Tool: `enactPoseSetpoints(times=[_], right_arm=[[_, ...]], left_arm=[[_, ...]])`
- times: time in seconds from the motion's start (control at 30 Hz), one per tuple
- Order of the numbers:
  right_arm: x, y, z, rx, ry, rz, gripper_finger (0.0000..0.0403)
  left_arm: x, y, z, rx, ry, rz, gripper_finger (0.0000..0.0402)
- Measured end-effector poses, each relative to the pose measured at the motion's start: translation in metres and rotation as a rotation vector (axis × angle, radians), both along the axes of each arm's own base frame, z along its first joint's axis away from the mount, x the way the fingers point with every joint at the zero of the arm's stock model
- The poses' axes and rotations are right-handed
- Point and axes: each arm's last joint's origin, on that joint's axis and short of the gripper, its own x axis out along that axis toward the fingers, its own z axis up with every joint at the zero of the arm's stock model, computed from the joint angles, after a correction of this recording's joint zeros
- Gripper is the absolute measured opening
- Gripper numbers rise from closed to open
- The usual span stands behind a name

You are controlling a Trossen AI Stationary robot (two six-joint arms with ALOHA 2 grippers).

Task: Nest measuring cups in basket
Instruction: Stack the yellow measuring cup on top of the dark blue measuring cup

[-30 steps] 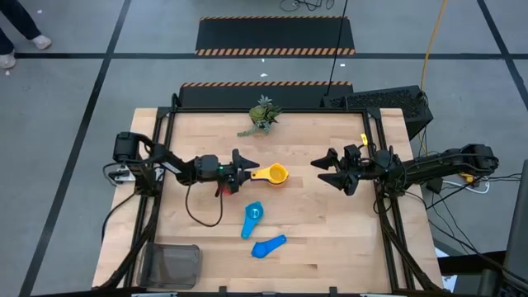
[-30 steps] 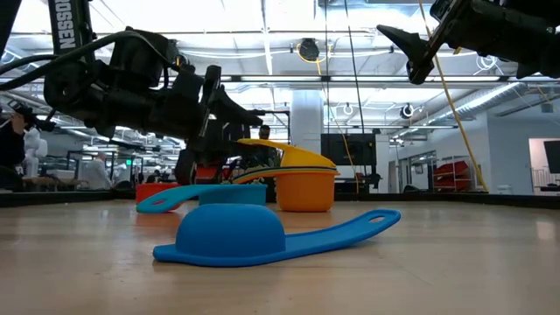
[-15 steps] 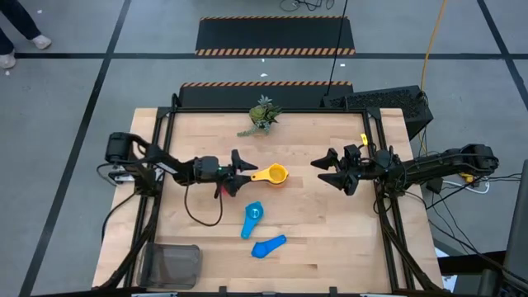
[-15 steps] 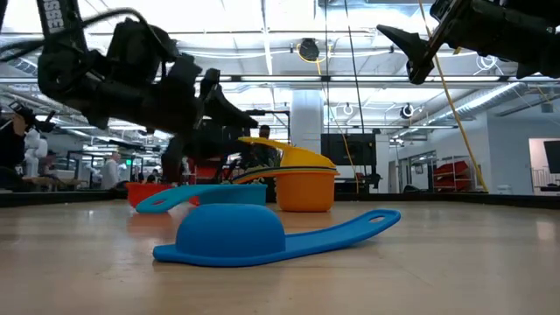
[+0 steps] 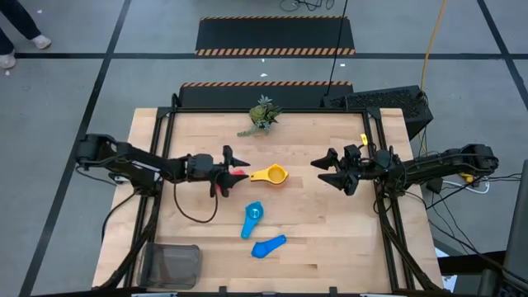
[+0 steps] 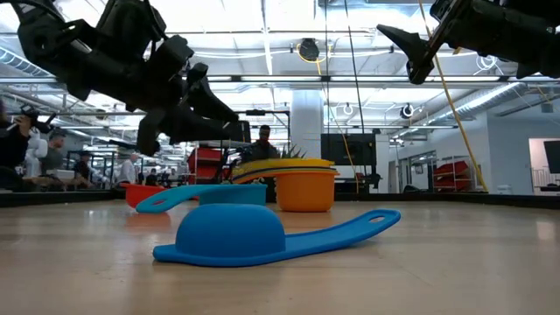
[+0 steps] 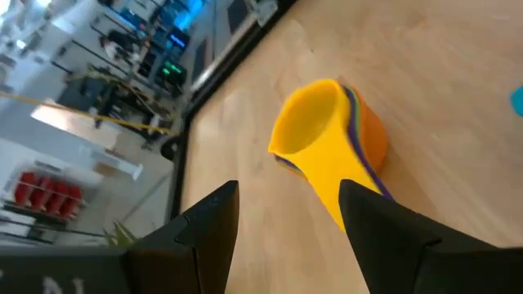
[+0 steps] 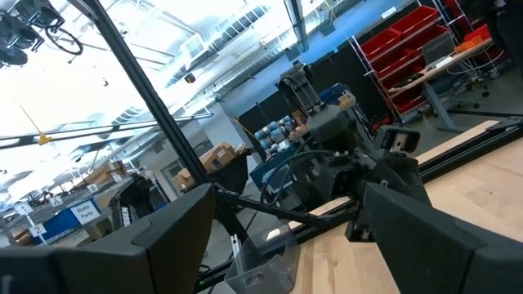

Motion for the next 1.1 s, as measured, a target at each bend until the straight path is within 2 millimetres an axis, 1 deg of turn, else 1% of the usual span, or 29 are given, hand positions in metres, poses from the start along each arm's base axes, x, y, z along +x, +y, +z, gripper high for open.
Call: enactPoseSetpoints(times=[0.17,0.37,0.5,0.6,0.73,0.83,0.9,1.0,1.1], right_arm=[[0.0,0.0,-0.002,-0.004,0.017,-0.001,0.0308],[0.002,0.0,-0.006,-0.008,0.063,-0.002,0.0308],[0.002,0.0,-0.006,-0.014,0.066,0.004,0.0308],[0.002,0.001,-0.006,-0.044,0.063,0.017,0.0308],[0.001,0.001,-0.006,-0.075,0.059,0.015,0.0308],[0.001,0.001,-0.006,-0.097,0.056,0.031,0.0308],[0.001,0.002,-0.006,-0.094,0.053,0.032,0.0308],[0.0,0.002,-0.004,-0.102,0.042,0.046,0.0308],[-0.002,0.001,-0.002,-0.103,0.027,0.045,0.0308]], left_arm=[[-0.002,0.001,0.003,-0.08,-0.017,0.053,0.0214],[-0.001,-0.003,0.005,-0.279,-0.066,0.121,0.0214],[0.004,-0.007,0.012,-0.384,-0.112,0.245,0.0214],[0.013,-0.008,0.021,-0.43,-0.068,0.35,0.0214],[0.028,-0.009,0.042,-0.512,0.026,0.432,0.0214],[0.033,-0.01,0.053,-0.549,0.1,0.481,0.0214],[0.035,-0.01,0.061,-0.575,0.105,0.499,0.0214],[0.035,-0.011,0.063,-0.617,0.119,0.521,0.0214],[0.035,-0.013,0.063,-0.643,0.144,0.493,0.0214]])
